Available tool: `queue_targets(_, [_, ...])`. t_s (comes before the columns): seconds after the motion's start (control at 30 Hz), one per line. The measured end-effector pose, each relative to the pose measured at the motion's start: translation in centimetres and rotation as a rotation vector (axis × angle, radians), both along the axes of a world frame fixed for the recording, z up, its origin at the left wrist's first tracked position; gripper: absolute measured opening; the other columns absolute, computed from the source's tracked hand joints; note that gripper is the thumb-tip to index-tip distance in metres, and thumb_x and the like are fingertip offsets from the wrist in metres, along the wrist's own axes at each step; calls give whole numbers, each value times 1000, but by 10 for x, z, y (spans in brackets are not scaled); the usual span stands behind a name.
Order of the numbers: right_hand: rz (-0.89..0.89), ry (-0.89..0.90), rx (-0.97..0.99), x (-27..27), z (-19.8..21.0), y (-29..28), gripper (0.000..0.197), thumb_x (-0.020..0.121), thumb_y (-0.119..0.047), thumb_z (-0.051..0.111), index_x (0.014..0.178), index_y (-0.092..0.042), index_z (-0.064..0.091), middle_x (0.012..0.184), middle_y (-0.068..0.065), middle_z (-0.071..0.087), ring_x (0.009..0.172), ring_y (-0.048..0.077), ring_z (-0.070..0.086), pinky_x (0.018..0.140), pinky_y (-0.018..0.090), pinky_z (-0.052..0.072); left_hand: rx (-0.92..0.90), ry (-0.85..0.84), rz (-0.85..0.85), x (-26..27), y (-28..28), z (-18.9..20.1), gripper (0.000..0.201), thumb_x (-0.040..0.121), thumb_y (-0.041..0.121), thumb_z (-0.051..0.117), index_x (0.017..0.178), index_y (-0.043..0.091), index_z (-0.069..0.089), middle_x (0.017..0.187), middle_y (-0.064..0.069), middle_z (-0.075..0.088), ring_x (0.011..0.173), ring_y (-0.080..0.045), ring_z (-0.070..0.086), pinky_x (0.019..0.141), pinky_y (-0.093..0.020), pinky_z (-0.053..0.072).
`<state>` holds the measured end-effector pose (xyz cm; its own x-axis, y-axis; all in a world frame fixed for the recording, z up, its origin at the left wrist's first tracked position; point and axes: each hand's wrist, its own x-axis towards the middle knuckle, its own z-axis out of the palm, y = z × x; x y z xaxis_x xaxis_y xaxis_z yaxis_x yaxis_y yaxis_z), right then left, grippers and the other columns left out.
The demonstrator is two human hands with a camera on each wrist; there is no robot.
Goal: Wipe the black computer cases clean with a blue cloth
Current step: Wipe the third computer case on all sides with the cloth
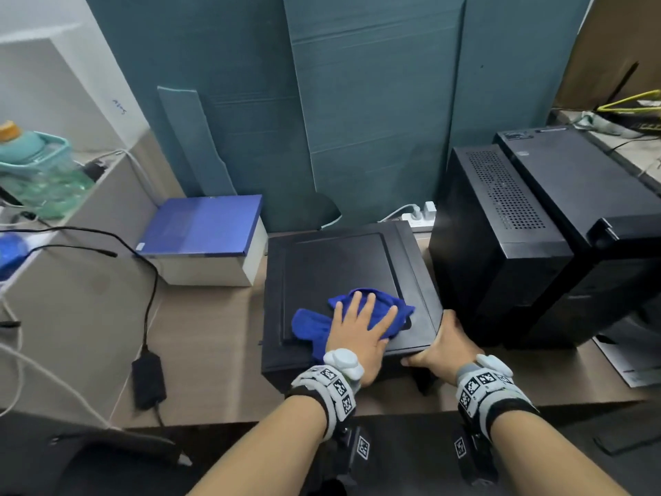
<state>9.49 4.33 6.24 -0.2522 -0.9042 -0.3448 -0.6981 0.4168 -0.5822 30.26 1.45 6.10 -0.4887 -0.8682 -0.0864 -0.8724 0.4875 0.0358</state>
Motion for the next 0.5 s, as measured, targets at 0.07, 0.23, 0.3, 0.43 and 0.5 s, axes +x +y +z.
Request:
queue_targets(0.07, [7, -13, -3, 1, -2, -1, 105, 27, -71, 89, 102, -28, 28, 100, -3, 57, 81, 18, 65, 73, 43, 60, -3, 15, -79, -21, 11, -2, 63, 102, 44, 36, 158, 41, 6, 169, -8, 5, 154, -34, -5, 122, -59, -3])
queue_targets(0.23, [11, -25, -24, 2, -6, 0, 105, 30, -66, 93, 104, -28, 29, 105, 2, 54, 89, 20, 62, 79, 41, 58, -29, 43, -83, 14, 10, -3, 56, 103, 49, 26, 157, 48, 7, 169, -1, 4, 155, -27, -7, 123, -55, -7])
queue_targets(0.3, [-5, -48, -38, 1, -8, 0, 108, 28, -65, 94, 109, -30, 31, 114, 3, 53, 98, 22, 61, 90, 40, 55, -40, 52, 7, 45, 8, -7, 57, 102, 53, 25, 156, 51, 5, 169, 2, 5, 155, -27, -6, 123, -54, -4])
queue_targets(0.43, [-8, -82, -38, 2, -8, 4, 109, 30, -64, 94, 112, -31, 30, 118, 1, 50, 105, 23, 60, 96, 41, 53, -32, 8, 224, 111, 4, -11, 60, 101, 54, 24, 157, 48, 5, 169, 1, 7, 155, -31, 0, 123, -54, 8])
queue_targets(0.5, [7, -79, -29, 3, -5, 6, 106, 35, -63, 94, 112, -30, 29, 116, 0, 49, 103, 23, 59, 93, 40, 52, -15, 20, 354, 138, 2, -11, 60, 101, 53, 20, 159, 40, 9, 169, -3, 9, 154, -33, 5, 122, -53, 13])
